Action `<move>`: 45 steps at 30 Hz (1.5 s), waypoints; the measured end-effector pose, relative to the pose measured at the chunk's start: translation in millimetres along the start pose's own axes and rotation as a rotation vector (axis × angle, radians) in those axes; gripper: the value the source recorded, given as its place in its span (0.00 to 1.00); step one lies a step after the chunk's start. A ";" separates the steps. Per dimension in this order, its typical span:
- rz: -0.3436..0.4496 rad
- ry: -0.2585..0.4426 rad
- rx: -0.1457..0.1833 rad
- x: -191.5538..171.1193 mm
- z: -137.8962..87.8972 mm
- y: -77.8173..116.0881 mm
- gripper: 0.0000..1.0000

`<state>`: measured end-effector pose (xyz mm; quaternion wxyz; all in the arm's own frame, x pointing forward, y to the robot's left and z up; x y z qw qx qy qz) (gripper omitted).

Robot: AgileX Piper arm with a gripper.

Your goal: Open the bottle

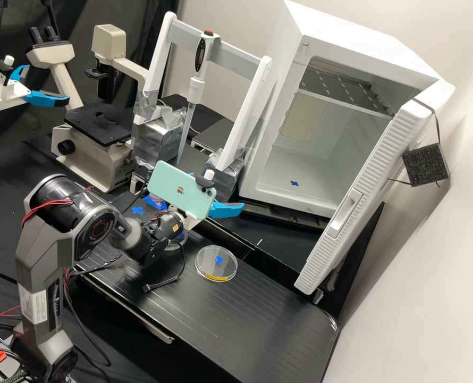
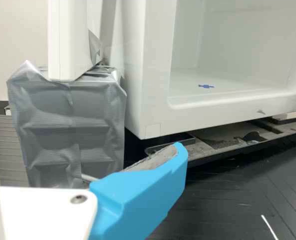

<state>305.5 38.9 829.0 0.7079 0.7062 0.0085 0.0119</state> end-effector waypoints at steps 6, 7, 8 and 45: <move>0.000 0.000 0.000 0.0 0.0 0.0 1.00; 0.000 0.000 0.000 0.0 0.0 0.0 1.00; 0.000 0.000 0.000 0.0 0.0 0.0 1.00; -0.144 0.204 -0.075 -58.9 -35.1 -60.1 0.00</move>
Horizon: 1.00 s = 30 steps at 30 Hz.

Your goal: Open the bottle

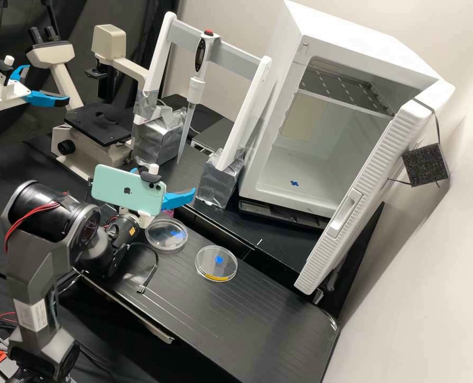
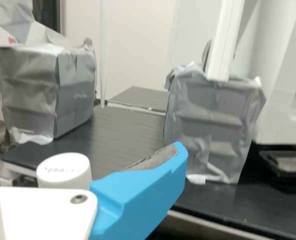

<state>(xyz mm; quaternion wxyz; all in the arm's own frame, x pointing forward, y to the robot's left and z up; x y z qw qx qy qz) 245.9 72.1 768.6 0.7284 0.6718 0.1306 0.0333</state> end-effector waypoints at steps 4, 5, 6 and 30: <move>-0.002 -0.002 0.000 0.2 0.4 -0.5 0.00; -0.002 -0.002 0.000 0.2 0.4 -0.5 0.00; -0.002 -0.002 -0.002 0.2 0.4 -0.5 0.00; -0.002 -0.005 -0.028 1.1 -2.6 -6.9 0.00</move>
